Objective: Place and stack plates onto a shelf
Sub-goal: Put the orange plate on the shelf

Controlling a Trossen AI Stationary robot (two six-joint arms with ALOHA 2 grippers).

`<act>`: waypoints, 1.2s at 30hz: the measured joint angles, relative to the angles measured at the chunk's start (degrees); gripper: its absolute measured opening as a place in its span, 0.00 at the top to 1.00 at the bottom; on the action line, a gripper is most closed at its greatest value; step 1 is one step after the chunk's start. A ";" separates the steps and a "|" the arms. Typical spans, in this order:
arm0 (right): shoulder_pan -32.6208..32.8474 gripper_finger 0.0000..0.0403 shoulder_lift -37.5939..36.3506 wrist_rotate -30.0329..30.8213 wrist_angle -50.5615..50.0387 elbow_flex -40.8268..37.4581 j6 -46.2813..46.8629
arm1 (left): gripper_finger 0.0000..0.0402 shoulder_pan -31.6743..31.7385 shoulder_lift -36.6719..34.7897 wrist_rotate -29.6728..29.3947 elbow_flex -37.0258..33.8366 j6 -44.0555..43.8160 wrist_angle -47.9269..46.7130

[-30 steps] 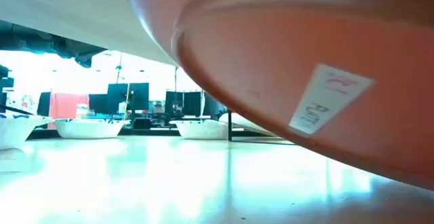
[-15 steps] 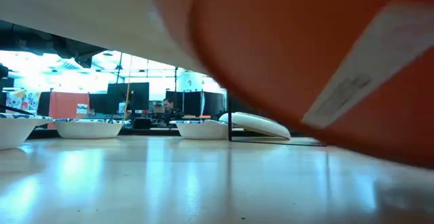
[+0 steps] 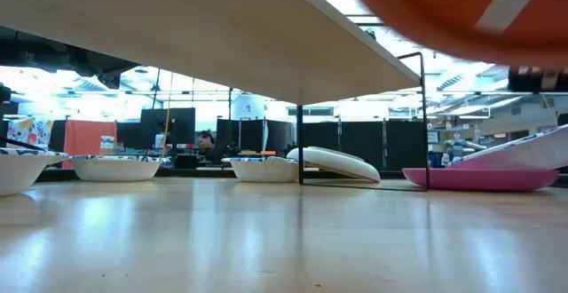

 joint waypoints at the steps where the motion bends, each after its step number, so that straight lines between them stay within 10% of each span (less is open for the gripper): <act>1: 0.00 0.97 -1.58 -0.66 -1.05 0.00 0.01 | 0.94 0.00 0.00 0.00 -0.01 -0.02 0.00; 26: -11.11 0.97 -25.14 1.45 -5.41 0.06 -5.61 | 0.94 -0.02 -0.02 0.00 0.00 -0.01 0.00; 36: -21.87 0.97 -22.37 1.48 -21.71 15.81 -22.15 | 0.94 0.00 0.00 -0.01 -0.02 0.00 -0.02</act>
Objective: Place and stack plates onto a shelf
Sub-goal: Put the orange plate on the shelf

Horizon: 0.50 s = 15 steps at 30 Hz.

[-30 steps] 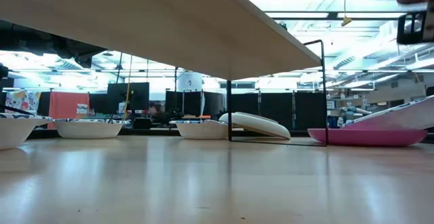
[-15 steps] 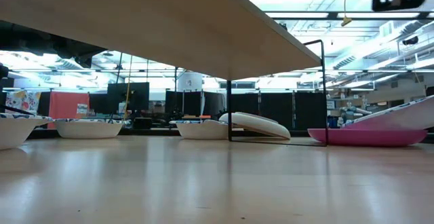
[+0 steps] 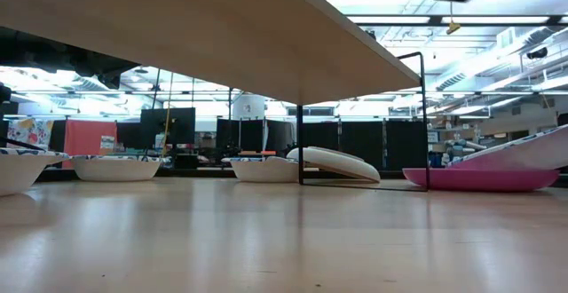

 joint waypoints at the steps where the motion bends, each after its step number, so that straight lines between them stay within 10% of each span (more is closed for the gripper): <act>1: -1.15 0.97 0.59 0.00 -1.87 2.17 -1.65 | 0.94 0.00 -0.01 0.02 0.01 0.00 0.00; 15: -15.60 0.97 13.83 -2.42 -21.01 25.36 -21.10 | 0.94 -0.02 -0.02 0.00 0.00 0.00 0.00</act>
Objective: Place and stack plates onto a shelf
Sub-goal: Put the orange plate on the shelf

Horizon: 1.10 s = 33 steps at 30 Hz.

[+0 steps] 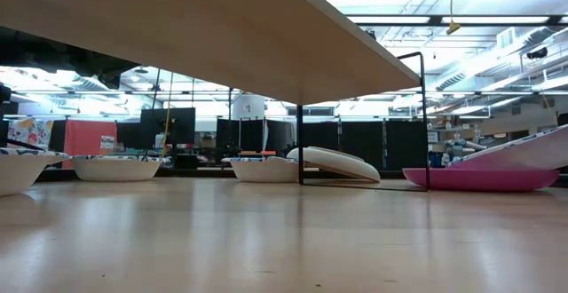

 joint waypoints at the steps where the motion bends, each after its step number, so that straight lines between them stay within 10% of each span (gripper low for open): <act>1: -0.75 0.97 1.07 -0.40 -0.93 1.09 -1.06 | 0.94 0.02 0.00 0.00 0.01 0.00 0.00; 33: -8.43 0.96 22.02 -5.18 -10.33 5.43 -14.24 | 0.94 0.01 0.02 0.00 0.01 -0.01 0.00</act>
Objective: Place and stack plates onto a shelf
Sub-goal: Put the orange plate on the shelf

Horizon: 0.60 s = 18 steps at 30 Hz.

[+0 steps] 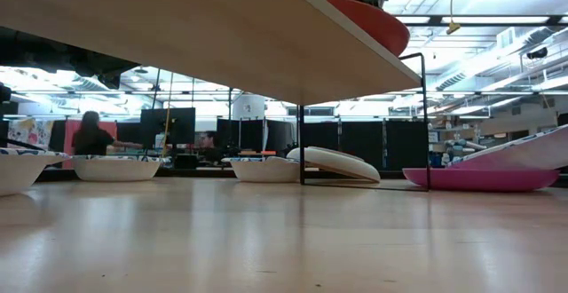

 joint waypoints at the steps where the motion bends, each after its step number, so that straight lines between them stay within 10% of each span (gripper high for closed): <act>1: 0.00 0.96 -0.12 0.09 -0.10 0.00 -0.02 | 0.94 -0.01 -0.01 0.01 0.00 0.00 0.00; 18: 0.00 0.93 0.18 0.24 0.66 0.00 0.61 | 0.94 0.01 0.00 0.00 -0.01 0.00 0.00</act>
